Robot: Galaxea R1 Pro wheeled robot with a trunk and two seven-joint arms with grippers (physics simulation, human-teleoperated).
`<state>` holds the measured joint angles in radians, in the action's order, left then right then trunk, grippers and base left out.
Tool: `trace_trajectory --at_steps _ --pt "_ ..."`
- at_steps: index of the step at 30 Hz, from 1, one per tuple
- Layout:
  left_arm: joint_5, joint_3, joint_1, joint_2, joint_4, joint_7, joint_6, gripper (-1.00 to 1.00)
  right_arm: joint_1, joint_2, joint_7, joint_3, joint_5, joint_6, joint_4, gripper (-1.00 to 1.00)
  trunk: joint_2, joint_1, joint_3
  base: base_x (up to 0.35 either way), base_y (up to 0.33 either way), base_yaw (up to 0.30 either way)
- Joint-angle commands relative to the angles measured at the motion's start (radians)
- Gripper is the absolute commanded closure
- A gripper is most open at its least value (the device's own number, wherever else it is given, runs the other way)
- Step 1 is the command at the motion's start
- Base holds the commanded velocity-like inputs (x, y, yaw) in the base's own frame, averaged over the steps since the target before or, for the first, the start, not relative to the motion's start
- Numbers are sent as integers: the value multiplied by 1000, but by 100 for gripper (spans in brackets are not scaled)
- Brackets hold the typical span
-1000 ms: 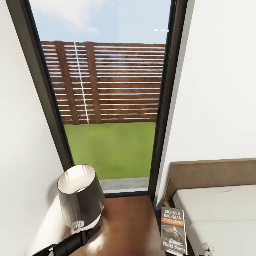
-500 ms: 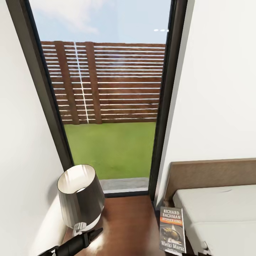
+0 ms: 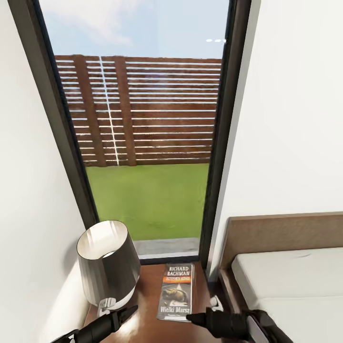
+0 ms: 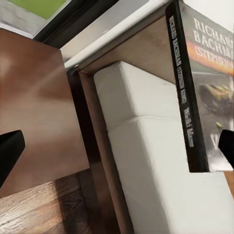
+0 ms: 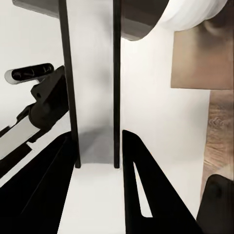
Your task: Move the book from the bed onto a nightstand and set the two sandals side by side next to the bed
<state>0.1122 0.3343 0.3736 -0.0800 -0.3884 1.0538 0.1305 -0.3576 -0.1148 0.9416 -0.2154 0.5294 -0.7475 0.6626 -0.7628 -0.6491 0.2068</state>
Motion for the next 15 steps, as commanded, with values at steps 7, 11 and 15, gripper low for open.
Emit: trace_trajectory --at_steps 7,11,15 --pt "4 3 0 0 0 4 12 -100 -4 23 -63 9 121 -9 2 100 -1 0 1 0 0 0" --pt "5 3 1 1 1 3 12 -100 -4 24 -96 35 136 -10 2 100 -1 0 1 0 0 0" --pt "5 4 1 10 13 3 12 -100 -4 24 -175 109 138 -13 2 100 -1 0 1 0 0 0"
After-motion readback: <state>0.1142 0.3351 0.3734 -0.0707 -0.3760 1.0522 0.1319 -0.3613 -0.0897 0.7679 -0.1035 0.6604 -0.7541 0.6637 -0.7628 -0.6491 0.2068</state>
